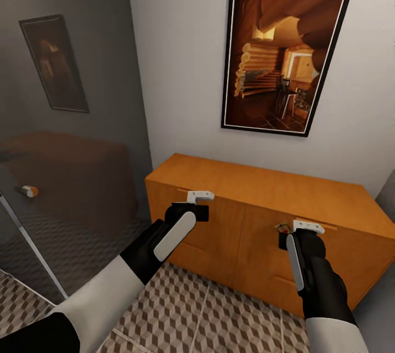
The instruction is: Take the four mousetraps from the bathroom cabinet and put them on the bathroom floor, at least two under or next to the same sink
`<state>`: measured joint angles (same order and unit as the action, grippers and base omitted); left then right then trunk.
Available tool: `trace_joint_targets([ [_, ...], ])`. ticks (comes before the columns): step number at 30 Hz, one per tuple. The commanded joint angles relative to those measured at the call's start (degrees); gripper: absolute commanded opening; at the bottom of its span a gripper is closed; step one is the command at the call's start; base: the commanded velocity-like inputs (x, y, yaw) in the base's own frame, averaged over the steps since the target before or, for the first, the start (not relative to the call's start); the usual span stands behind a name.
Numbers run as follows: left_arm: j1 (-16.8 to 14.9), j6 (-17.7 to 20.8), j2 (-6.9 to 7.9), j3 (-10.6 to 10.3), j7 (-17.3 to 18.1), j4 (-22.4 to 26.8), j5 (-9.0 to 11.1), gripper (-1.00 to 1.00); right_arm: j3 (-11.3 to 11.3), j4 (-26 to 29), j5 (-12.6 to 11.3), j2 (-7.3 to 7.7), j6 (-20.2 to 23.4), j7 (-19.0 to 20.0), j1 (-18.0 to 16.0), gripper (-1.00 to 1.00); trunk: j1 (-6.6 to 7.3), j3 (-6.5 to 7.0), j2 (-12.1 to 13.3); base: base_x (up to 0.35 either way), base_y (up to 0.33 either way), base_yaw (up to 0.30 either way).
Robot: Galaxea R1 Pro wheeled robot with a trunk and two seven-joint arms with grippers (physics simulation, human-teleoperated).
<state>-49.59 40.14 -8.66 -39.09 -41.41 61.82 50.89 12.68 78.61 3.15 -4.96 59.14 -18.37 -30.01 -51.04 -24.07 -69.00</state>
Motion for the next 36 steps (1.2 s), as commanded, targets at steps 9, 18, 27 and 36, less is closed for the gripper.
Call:
trace_joint_targets([
  [9,-0.1,0.1,0.04,-0.1,-0.5,0.1,0.4,-1.00,0.1,-0.1,0.4,-0.36,-0.2,0.4,-0.1,-1.00,0.00,0.70,0.0,0.000,0.000,0.000],
  [18,-0.1,0.1,0.97,-0.1,-0.5,-0.3,0.7,-1.00,0.1,-0.1,0.4,-0.39,-0.2,0.4,-0.1,-1.00,0.00,1.10,0.0,0.000,0.000,0.000],
  [27,-0.1,-7.6,2.47,-0.1,0.5,-17.1,0.8,-1.00,-0.3,-2.2,0.5,-0.43,-1.4,0.4,-0.1,-1.00,0.00,1.26,0.0,0.000,0.000,0.211],
  [36,-0.1,-25.7,2.51,-0.6,22.6,-47.3,0.0,-1.00,-7.9,-14.9,0.1,-0.92,-9.2,0.3,-0.1,-1.00,0.00,1.45,0.0,0.000,0.000,0.284],
])
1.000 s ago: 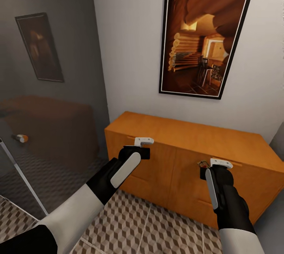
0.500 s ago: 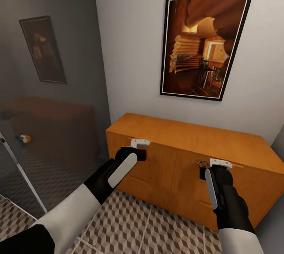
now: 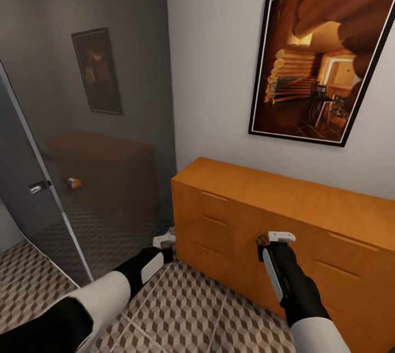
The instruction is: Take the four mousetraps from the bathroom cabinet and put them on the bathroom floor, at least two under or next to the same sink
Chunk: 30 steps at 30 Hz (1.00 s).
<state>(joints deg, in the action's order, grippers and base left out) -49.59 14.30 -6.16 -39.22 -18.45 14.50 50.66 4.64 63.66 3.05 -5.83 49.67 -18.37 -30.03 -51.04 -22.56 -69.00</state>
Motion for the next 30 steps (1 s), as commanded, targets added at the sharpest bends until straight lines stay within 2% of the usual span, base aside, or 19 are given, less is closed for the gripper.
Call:
trace_joint_targets([
  [1,-0.1,-1.1,-0.09,-0.5,0.1,-2.0,0.2,-1.00,0.1,-0.7,0.2,-0.05,-0.2,0.4,0.0,-1.00,0.00,-0.04,0.0,0.000,0.000,0.285],
  [7,-0.1,-1.8,-0.31,-0.5,0.4,-3.1,0.3,-1.00,0.0,-1.9,0.1,-0.17,-0.4,0.4,0.0,-1.00,0.00,0.08,0.0,0.000,0.000,0.285],
  [12,0.1,-1.9,-0.27,-0.5,0.4,-4.2,0.3,-1.00,0.0,-6.4,0.1,-0.27,-2.2,0.3,0.0,-1.00,0.00,0.16,0.0,0.000,0.000,0.261],
  [16,0.4,-2.6,-0.19,-0.5,0.5,-6.2,0.3,-1.00,0.0,-9.1,0.1,-0.33,-4.3,0.4,0.0,-1.00,0.00,0.18,0.0,0.000,0.000,0.085],
  [22,0.9,-5.1,0.21,-0.5,0.6,-9.2,0.3,-1.00,0.0,-10.4,0.1,-0.79,-4.9,0.4,0.0,-1.00,0.00,0.19,0.0,0.000,0.000,0.025],
  [27,1.0,-6.5,0.22,-0.5,3.4,-11.4,0.4,-1.00,-0.1,-13.6,0.2,-1.11,-5.9,0.4,0.0,-1.00,0.00,0.28,0.0,0.000,0.000,0.193],
  [30,0.9,-7.5,0.25,-0.5,4.9,-11.8,0.5,-1.00,-0.5,-17.3,0.2,-1.28,-8.3,0.4,0.0,-1.00,0.00,0.35,0.0,0.000,0.000,0.245],
])
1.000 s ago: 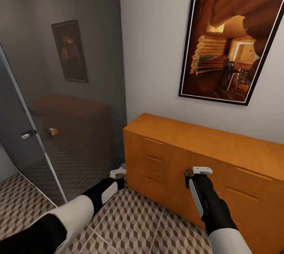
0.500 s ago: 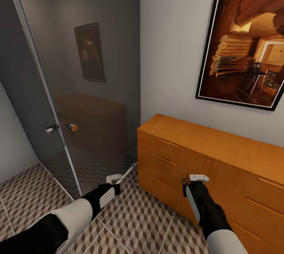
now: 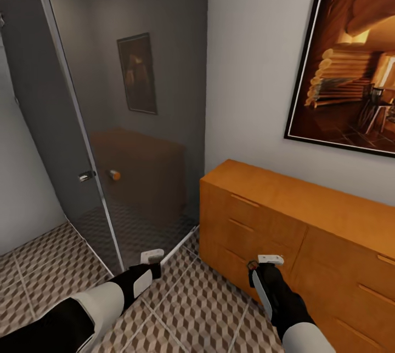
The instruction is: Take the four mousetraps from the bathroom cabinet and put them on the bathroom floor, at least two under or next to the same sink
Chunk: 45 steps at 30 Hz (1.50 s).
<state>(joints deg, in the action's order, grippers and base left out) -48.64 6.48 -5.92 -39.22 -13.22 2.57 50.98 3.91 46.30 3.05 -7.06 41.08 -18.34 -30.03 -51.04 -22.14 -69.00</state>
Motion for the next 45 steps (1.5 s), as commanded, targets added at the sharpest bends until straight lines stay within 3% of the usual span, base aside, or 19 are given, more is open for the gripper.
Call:
trace_joint_targets([
  [1,0.0,0.1,0.01,-0.5,0.1,0.0,0.2,-1.00,-0.4,-1.9,0.3,-0.32,-1.3,0.3,0.0,-1.00,0.00,-0.04,0.0,0.000,0.000,0.258],
  [6,0.0,-0.4,0.03,-0.4,0.6,-0.1,0.4,-1.00,-3.3,-7.1,0.4,-1.64,-5.7,0.3,0.0,-1.00,0.00,0.10,0.0,0.000,0.000,0.263],
  [11,0.9,-0.6,0.50,-0.4,0.7,-0.2,0.7,-1.00,-5.3,-10.5,0.2,-2.35,-7.1,0.5,0.0,-1.00,0.00,0.24,0.0,0.000,0.000,0.267],
  [17,3.9,-0.9,1.36,-0.3,0.7,-0.2,1.0,-1.00,-5.8,-14.6,0.2,-2.94,-8.5,1.5,0.0,-1.00,0.00,0.41,0.0,0.000,0.000,0.268],
  [26,8.6,-2.6,2.38,0.0,0.7,-0.3,1.3,-1.00,-6.0,-25.6,0.7,-2.94,-17.8,1.9,0.0,-1.00,0.00,0.66,0.0,0.000,0.000,0.268],
  [32,9.9,-2.8,3.29,0.0,0.8,-0.3,1.4,-1.00,-6.0,-27.6,0.9,-2.94,-19.9,1.9,0.0,-1.00,0.00,0.83,0.0,0.000,0.000,0.268],
  [36,10.6,-2.8,4.67,0.0,0.8,-0.3,2.6,-1.00,-6.0,-27.9,0.9,-2.94,-20.3,1.9,0.0,-1.00,0.00,0.94,0.0,0.000,0.000,0.268],
  [40,11.1,-2.9,6.35,0.0,1.6,-0.3,5.6,-1.00,-6.0,-28.0,0.9,-2.94,-20.4,1.9,0.0,-1.00,0.00,1.05,0.0,0.000,0.000,0.268],
  [45,12.2,-2.9,7.08,0.0,3.6,-0.3,6.9,-1.00,-6.0,-28.0,0.9,-2.94,-20.4,1.9,0.0,-1.00,0.00,1.19,0.0,0.000,0.000,0.268],
])
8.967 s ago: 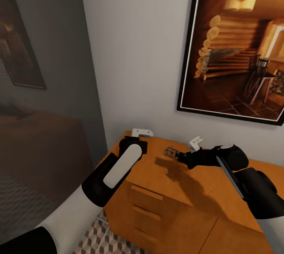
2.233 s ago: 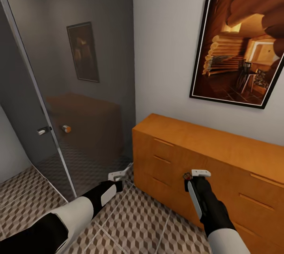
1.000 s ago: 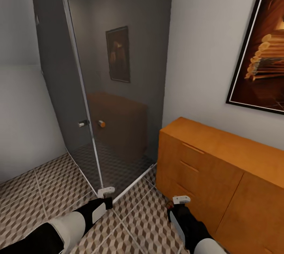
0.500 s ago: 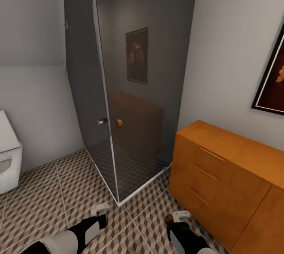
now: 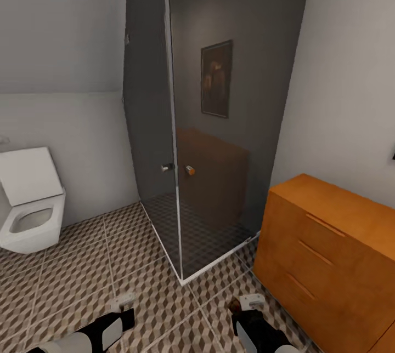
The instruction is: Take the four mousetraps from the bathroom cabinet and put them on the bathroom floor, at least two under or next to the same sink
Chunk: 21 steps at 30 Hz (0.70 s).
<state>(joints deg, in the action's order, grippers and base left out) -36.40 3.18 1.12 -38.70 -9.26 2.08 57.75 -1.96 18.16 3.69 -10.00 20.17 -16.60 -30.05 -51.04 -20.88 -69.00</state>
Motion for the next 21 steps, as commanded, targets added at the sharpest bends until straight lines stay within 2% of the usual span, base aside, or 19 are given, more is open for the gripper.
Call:
trace_joint_targets([
  [1,0.2,0.4,0.09,-0.5,-0.2,0.2,0.3,-1.00,-0.1,0.1,0.3,0.00,0.5,0.2,0.0,-1.00,0.00,-0.04,0.0,0.000,0.000,0.268],
  [13,1.7,-0.6,0.20,-0.5,0.4,-0.1,0.9,-1.00,-0.1,0.0,0.3,0.00,0.6,0.3,0.0,-1.00,0.00,0.30,0.0,0.000,0.000,0.268],
  [15,1.8,-2.0,0.22,-0.4,0.4,-0.1,1.6,-1.00,-0.1,-0.1,0.3,0.00,0.6,0.3,0.0,-1.00,0.00,0.36,0.0,0.000,0.000,0.268],
  [16,1.9,-3.1,0.25,-0.4,0.4,-0.2,2.7,-1.00,-0.1,-0.2,0.2,0.00,0.6,0.3,0.0,-1.00,0.00,0.38,0.0,0.000,0.000,0.268],
  [21,1.9,-4.4,0.29,-0.5,0.4,-0.8,5.2,-1.00,-0.2,-2.3,1.1,0.00,0.3,0.3,0.0,-1.00,0.00,0.52,0.0,0.000,0.000,0.268],
])
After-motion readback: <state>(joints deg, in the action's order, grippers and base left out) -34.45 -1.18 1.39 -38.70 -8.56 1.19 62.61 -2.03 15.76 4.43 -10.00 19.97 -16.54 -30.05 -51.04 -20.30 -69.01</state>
